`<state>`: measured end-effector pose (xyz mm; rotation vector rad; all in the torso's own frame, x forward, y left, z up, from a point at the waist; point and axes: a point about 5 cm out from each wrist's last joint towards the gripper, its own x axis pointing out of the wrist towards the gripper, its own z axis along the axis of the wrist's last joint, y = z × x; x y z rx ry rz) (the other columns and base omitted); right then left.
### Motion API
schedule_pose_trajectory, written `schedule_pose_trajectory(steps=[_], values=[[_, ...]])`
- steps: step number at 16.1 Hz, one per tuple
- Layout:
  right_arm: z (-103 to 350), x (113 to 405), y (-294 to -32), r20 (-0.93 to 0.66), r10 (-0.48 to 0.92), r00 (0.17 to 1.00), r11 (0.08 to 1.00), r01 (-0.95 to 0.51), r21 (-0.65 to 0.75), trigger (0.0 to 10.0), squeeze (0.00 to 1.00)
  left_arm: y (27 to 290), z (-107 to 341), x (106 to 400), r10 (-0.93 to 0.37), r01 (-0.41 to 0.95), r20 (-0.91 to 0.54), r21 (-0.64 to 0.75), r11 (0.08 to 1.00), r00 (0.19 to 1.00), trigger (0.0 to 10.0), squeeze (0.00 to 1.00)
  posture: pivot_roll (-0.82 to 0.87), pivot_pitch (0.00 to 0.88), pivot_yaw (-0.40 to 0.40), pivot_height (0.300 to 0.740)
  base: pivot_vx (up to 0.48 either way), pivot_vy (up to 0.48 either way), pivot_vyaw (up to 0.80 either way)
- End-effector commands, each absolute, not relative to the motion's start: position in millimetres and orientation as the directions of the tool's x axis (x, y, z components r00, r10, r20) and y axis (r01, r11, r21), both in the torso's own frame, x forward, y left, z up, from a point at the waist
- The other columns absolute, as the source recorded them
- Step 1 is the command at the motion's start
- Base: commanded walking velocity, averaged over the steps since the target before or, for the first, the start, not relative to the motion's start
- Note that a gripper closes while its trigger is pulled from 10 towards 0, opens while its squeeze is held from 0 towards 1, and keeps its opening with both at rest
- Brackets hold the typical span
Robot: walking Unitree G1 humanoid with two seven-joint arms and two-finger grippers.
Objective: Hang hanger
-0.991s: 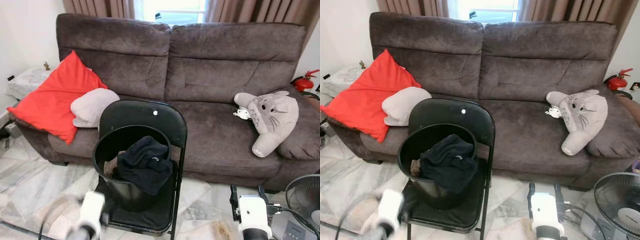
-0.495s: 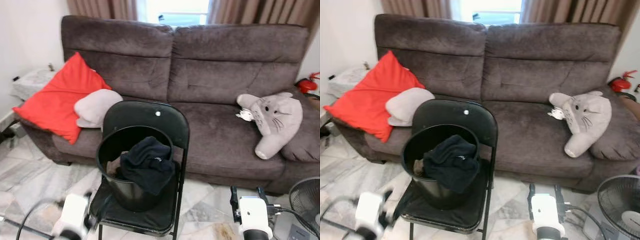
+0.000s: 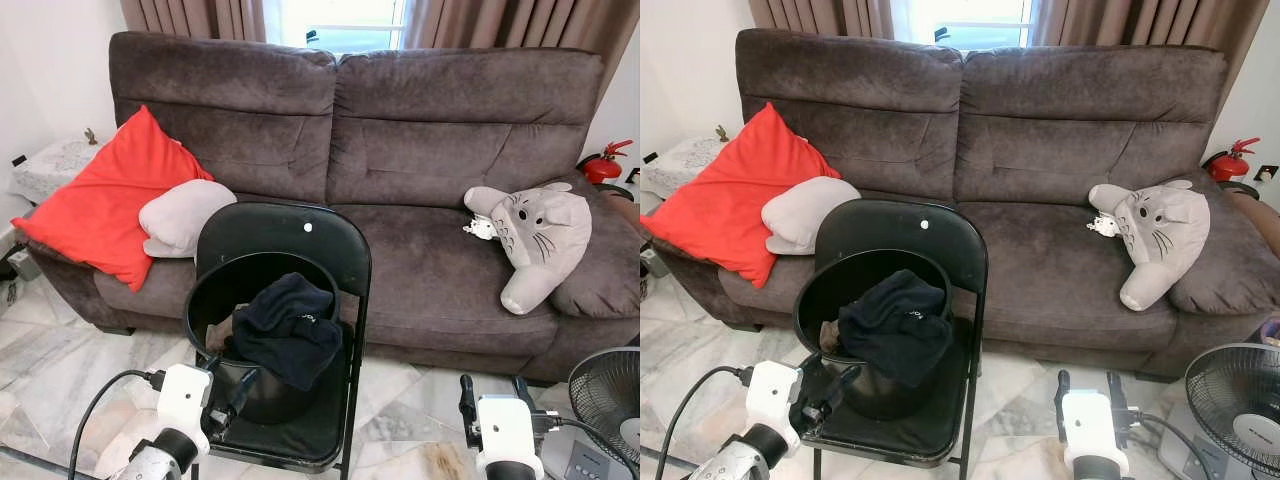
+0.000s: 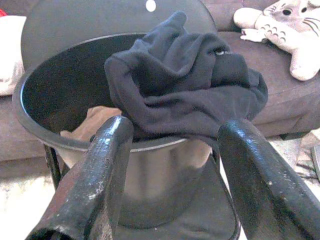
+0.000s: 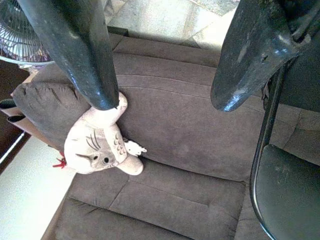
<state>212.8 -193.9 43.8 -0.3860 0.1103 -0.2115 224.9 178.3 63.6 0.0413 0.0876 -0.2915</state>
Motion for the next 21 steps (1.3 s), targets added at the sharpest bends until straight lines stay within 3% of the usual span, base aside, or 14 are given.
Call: schedule_pose_trajectory(steps=[1,10,13,18,21], values=[[43.3,212.5,-191.6,-0.065,-0.222,0.973,0.909,0.182,-0.375,10.0,0.00,180.1,63.6,223.6,-0.288,0.293,-0.101,0.032,0.956,0.952,10.0,0.00,-0.03,0.021,0.032,0.740,0.247,0.000,0.00],[43.5,212.8,-189.3,-0.066,-0.216,0.974,0.911,0.177,-0.373,10.0,0.00,177.2,56.6,221.3,-0.314,0.318,-0.132,0.012,0.948,0.940,10.0,0.00,-0.03,0.038,0.030,0.740,0.311,0.000,0.00],[42.9,212.8,-189.2,-0.068,-0.216,0.974,0.911,0.176,-0.372,10.0,0.00,179.2,51.1,220.0,-0.329,0.333,-0.164,-0.001,0.943,0.930,10.0,0.00,-0.03,0.039,0.030,0.740,0.000,0.000,0.00],[41.8,212.2,-187.7,-0.071,-0.215,0.974,0.913,0.174,-0.370,10.0,0.00,183.1,41.5,211.5,-0.404,0.404,-0.227,-0.049,0.913,0.886,10.0,0.00,-0.02,0.040,0.031,0.740,0.000,0.000,0.00],[40.8,211.4,-187.8,-0.074,-0.215,0.974,0.912,0.173,-0.371,10.0,0.00,186.0,33.2,198.5,-0.517,0.501,-0.310,-0.135,0.855,0.798,10.0,0.00,-0.02,0.041,0.030,0.740,0.000,0.000,0.00]])
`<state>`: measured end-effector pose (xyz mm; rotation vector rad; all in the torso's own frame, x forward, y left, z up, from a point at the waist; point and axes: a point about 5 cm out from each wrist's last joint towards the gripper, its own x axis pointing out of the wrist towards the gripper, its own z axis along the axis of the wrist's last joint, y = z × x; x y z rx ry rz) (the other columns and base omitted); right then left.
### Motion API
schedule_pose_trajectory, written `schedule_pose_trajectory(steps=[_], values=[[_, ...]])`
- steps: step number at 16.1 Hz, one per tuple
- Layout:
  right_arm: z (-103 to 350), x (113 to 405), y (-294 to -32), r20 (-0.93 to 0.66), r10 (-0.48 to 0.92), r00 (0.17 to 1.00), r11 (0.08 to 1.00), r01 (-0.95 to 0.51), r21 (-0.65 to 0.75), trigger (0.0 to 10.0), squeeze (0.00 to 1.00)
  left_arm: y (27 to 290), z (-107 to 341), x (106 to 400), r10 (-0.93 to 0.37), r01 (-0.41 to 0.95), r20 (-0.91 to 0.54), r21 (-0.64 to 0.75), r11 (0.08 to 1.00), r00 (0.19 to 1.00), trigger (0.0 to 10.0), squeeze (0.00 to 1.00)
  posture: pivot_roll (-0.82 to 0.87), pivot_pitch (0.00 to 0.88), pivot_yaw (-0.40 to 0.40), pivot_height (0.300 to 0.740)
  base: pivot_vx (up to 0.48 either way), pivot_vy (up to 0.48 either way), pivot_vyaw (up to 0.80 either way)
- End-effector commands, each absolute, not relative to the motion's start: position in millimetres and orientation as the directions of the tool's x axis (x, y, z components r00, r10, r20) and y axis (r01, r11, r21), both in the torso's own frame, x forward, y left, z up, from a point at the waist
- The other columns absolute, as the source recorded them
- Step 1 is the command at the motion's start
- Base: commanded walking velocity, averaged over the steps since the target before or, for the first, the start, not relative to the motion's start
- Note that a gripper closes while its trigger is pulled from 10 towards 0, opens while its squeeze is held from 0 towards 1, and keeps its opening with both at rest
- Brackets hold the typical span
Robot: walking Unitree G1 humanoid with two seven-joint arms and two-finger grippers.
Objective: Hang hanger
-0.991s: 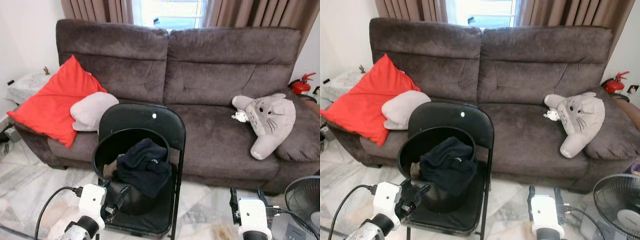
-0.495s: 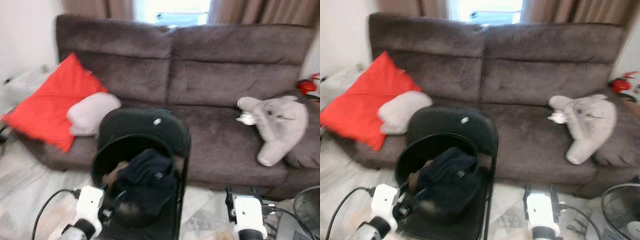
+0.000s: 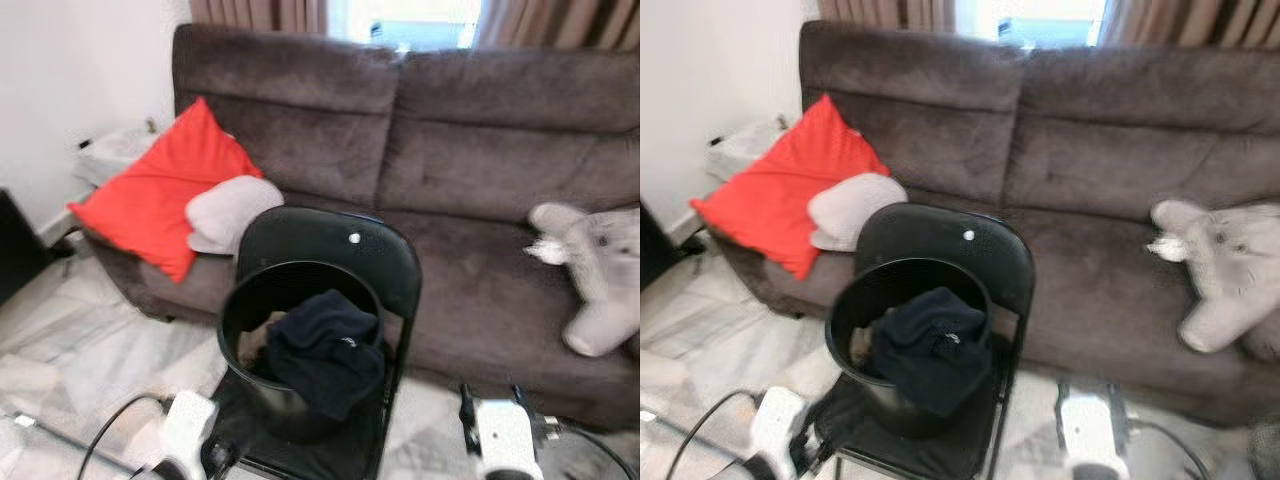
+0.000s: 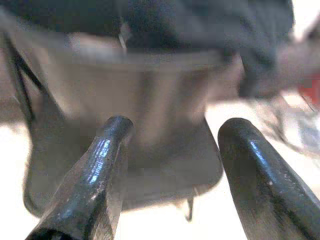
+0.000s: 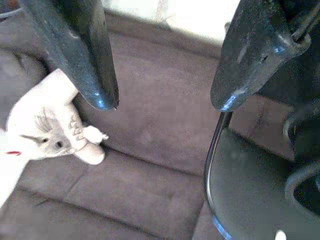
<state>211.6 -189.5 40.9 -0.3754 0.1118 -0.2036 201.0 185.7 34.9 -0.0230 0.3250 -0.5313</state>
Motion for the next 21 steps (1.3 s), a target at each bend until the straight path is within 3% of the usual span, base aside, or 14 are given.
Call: schedule_pose_trajectory(steps=[1,4,6,8,12,16,21], values=[[40.6,212.0,-188.1,-0.074,-0.215,0.974,0.912,0.173,-0.372,10.0,0.00,187.8,29.6,193.6,-0.556,0.521,-0.340,-0.198,0.831,0.759,10.0,0.00,-0.01,0.042,0.027,0.740,0.000,0.000,0.00],[40.0,212.0,-187.5,-0.075,-0.211,0.975,0.912,0.169,-0.373,10.0,0.00,183.1,24.6,188.9,-0.643,0.547,-0.378,-0.339,0.765,0.666,10.0,0.00,-0.01,0.041,0.025,0.740,0.000,0.000,0.00],[39.7,212.7,-186.8,-0.076,-0.208,0.975,0.913,0.166,-0.372,10.0,0.00,168.1,23.8,201.7,-0.686,0.553,-0.353,-0.411,0.725,0.637,10.0,0.00,-0.01,0.041,0.021,0.740,0.000,0.000,0.00],[39.8,213.5,-186.6,-0.074,-0.209,0.975,0.913,0.168,-0.372,10.0,0.00,154.8,17.2,214.6,-0.686,0.504,-0.318,-0.494,0.709,0.654,10.0,0.00,-0.02,0.041,0.025,0.740,0.000,0.000,0.00],[39.4,211.1,-190.4,-0.074,-0.224,0.972,0.908,0.180,-0.377,10.0,0.00,140.6,8.2,220.8,-0.662,0.430,-0.311,-0.562,0.707,0.682,10.0,0.00,-0.04,0.043,0.028,0.740,0.000,0.000,0.00],[38.4,208.9,-190.4,-0.078,-0.225,0.971,0.908,0.180,-0.379,10.0,0.00,123.4,8.6,245.0,-0.619,0.359,-0.277,-0.615,0.702,0.735,10.0,0.00,-0.05,0.041,0.027,0.740,0.000,0.000,0.00],[40.3,210.7,-193.6,-0.071,-0.228,0.971,0.905,0.185,-0.384,10.0,0.00,119.9,7.3,258.8,-0.565,0.299,-0.273,-0.631,0.716,0.778,10.0,0.00,-0.05,0.040,0.021,0.740,0.000,0.000,0.00]])
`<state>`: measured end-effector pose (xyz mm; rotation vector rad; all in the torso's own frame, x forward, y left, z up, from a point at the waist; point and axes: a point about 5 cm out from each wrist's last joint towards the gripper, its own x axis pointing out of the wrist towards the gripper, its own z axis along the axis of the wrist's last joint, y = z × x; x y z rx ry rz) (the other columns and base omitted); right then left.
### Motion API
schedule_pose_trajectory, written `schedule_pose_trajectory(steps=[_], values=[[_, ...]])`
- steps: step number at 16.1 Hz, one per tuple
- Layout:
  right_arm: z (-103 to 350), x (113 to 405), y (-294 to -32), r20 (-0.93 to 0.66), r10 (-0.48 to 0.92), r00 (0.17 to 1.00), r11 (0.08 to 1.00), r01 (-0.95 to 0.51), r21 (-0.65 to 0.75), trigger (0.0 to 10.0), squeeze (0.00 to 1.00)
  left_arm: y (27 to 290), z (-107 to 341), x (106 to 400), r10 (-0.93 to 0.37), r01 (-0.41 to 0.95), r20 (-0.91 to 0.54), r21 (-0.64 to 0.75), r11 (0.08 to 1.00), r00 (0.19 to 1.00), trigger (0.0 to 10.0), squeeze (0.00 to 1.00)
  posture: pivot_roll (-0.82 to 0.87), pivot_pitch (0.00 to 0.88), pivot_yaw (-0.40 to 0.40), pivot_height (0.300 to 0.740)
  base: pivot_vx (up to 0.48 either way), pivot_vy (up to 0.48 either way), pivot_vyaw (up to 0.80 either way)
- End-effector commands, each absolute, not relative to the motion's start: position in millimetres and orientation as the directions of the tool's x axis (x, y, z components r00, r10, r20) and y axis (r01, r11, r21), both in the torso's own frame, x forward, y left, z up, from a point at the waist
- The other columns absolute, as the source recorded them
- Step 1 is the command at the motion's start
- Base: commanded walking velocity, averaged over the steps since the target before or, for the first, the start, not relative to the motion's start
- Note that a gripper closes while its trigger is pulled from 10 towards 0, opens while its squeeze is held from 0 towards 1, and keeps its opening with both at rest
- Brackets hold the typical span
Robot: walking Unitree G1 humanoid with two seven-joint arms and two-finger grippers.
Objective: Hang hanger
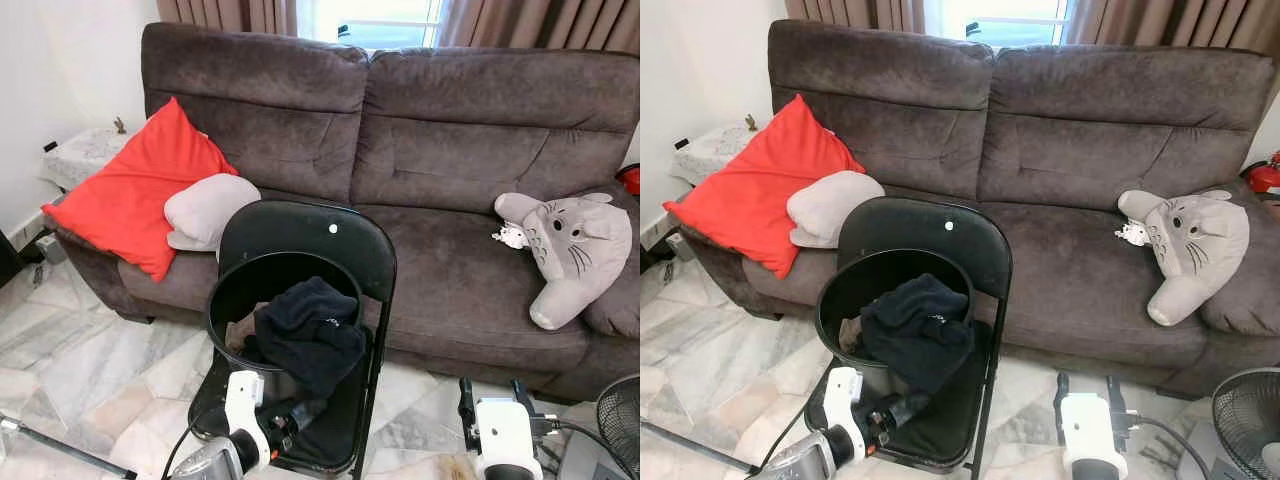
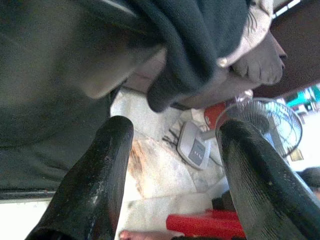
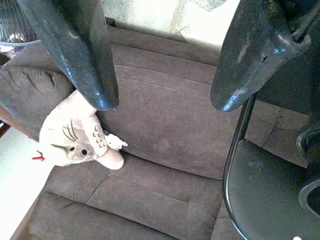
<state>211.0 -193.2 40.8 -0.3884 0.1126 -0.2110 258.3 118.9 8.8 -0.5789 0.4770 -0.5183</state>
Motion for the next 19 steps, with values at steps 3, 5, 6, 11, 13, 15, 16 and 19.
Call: schedule_pose_trajectory(steps=[3,5,6,11,13,15,16,19], values=[[39.2,210.8,-192.2,-0.075,-0.221,0.972,0.906,0.176,-0.386,10.0,0.00,118.7,7.6,263.7,-0.558,0.302,-0.266,-0.622,0.722,0.786,10.0,0.00,-0.05,0.040,0.018,0.740,0.000,0.000,0.00],[39.2,211.1,-192.2,-0.075,-0.220,0.973,0.906,0.175,-0.386,10.0,0.00,117.3,8.8,267.8,-0.550,0.295,-0.250,-0.634,0.715,0.797,10.0,0.00,-0.05,0.043,0.017,0.740,0.000,0.000,0.00],[39.5,211.1,-192.3,-0.074,-0.220,0.973,0.906,0.176,-0.386,10.0,0.00,116.7,9.5,269.1,-0.548,0.292,-0.240,-0.642,0.709,0.801,10.0,0.00,-0.06,0.045,0.015,0.740,0.000,0.000,0.00],[40.1,210.1,-194.9,-0.076,-0.219,0.973,0.903,0.173,-0.392,10.0,0.00,106.3,13.4,275.0,-0.579,0.321,-0.181,-0.684,0.655,0.795,10.0,0.00,-0.07,0.051,0.006,0.740,0.000,0.000,0.00],[40.5,211.2,-194.4,-0.074,-0.216,0.974,0.904,0.171,-0.392,10.0,0.00,102.9,15.6,280.6,-0.561,0.310,-0.169,-0.688,0.656,0.810,10.0,0.00,-0.07,0.051,0.002,0.740,0.000,0.000,0.00],[41.0,211.7,-193.0,-0.073,-0.212,0.975,0.905,0.167,-0.391,10.0,0.00,102.5,17.0,285.0,-0.532,0.290,-0.165,-0.688,0.665,0.831,10.0,0.00,-0.07,0.051,0.002,0.740,0.000,0.000,0.00],[41.1,211.7,-193.3,-0.073,-0.211,0.975,0.905,0.167,-0.391,10.0,0.00,102.4,17.5,286.8,-0.523,0.282,-0.161,-0.692,0.665,0.837,10.0,0.00,-0.07,0.052,0.001,0.740,0.000,0.000,0.00],[41.1,211.3,-193.5,-0.073,-0.211,0.975,0.904,0.166,-0.393,10.0,0.00,102.9,17.4,288.6,-0.514,0.277,-0.157,-0.693,0.666,0.843,10.0,0.00,-0.07,0.052,0.001,0.740,0.000,0.000,0.00]])
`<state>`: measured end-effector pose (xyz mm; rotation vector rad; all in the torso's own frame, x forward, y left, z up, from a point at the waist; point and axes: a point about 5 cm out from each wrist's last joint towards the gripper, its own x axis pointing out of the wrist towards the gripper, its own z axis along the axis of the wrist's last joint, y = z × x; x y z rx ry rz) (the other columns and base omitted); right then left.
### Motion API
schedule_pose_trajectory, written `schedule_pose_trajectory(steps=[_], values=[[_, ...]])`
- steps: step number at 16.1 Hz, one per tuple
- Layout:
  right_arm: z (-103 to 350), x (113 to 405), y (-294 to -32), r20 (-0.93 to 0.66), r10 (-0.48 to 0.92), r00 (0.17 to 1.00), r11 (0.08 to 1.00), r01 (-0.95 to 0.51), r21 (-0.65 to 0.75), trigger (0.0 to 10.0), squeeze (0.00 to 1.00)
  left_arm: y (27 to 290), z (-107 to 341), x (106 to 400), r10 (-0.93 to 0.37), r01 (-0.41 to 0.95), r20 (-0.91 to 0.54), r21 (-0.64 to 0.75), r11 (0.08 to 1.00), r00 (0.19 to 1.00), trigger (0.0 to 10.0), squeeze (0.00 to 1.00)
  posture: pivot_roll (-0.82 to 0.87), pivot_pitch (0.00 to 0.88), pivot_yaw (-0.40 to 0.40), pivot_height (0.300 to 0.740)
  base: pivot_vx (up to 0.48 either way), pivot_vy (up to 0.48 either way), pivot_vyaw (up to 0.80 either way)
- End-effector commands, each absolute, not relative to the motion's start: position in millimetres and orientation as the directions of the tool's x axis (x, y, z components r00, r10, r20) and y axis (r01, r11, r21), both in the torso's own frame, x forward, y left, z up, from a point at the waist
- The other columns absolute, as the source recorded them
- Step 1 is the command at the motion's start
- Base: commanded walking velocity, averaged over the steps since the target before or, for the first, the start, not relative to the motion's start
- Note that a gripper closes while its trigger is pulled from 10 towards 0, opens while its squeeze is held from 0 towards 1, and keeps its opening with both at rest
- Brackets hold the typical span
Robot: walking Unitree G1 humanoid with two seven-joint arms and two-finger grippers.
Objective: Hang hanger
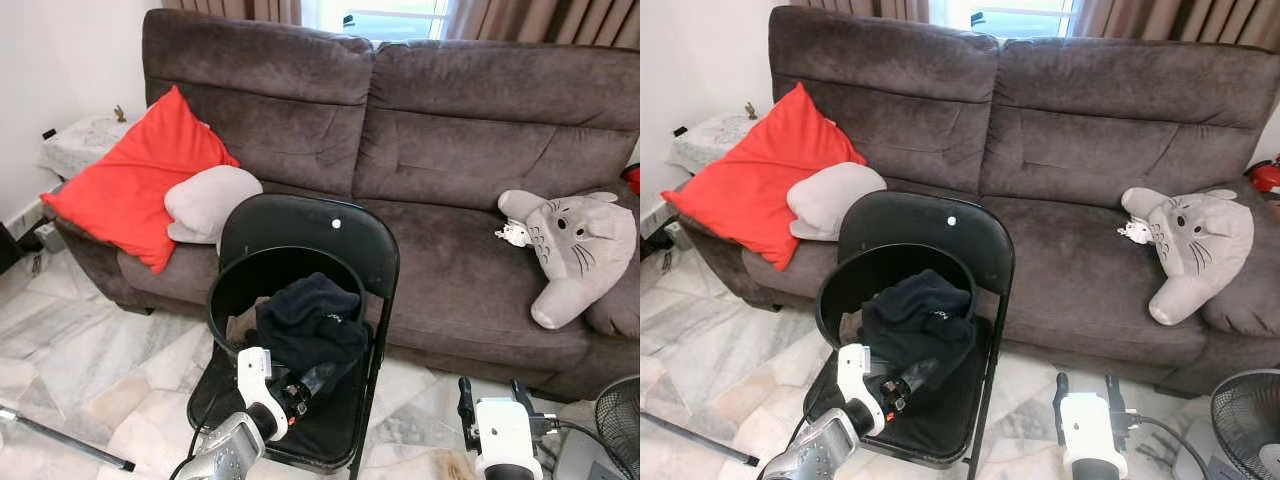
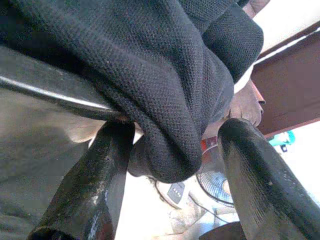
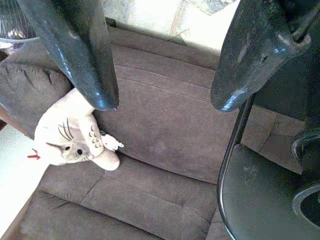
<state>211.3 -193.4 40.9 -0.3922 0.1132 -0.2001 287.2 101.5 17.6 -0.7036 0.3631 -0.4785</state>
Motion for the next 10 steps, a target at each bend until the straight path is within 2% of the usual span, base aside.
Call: schedule_pose_trajectory(steps=[1,2,10], values=[[41.2,211.4,-194.1,-0.074,-0.211,0.975,0.904,0.166,-0.394,10.0,0.00,102.9,17.1,289.1,-0.511,0.275,-0.155,-0.694,0.665,0.845,3.1,0.00,-0.08,0.052,-0.002,0.740,0.000,0.000,0.00],[41.3,211.8,-194.6,-0.074,-0.211,0.975,0.904,0.166,-0.395,10.0,0.00,103.5,17.0,289.3,-0.507,0.272,-0.152,-0.696,0.664,0.848,0.0,0.00,-0.08,0.051,-0.004,0.740,0.000,0.000,0.00],[40.7,212.2,-193.9,-0.078,-0.205,0.976,0.905,0.158,-0.395,10.0,0.00,106.0,14.7,287.0,-0.534,0.304,-0.150,-0.682,0.665,0.832,0.0,0.00,-0.08,0.050,-0.006,0.740,0.000,0.000,0.00]])
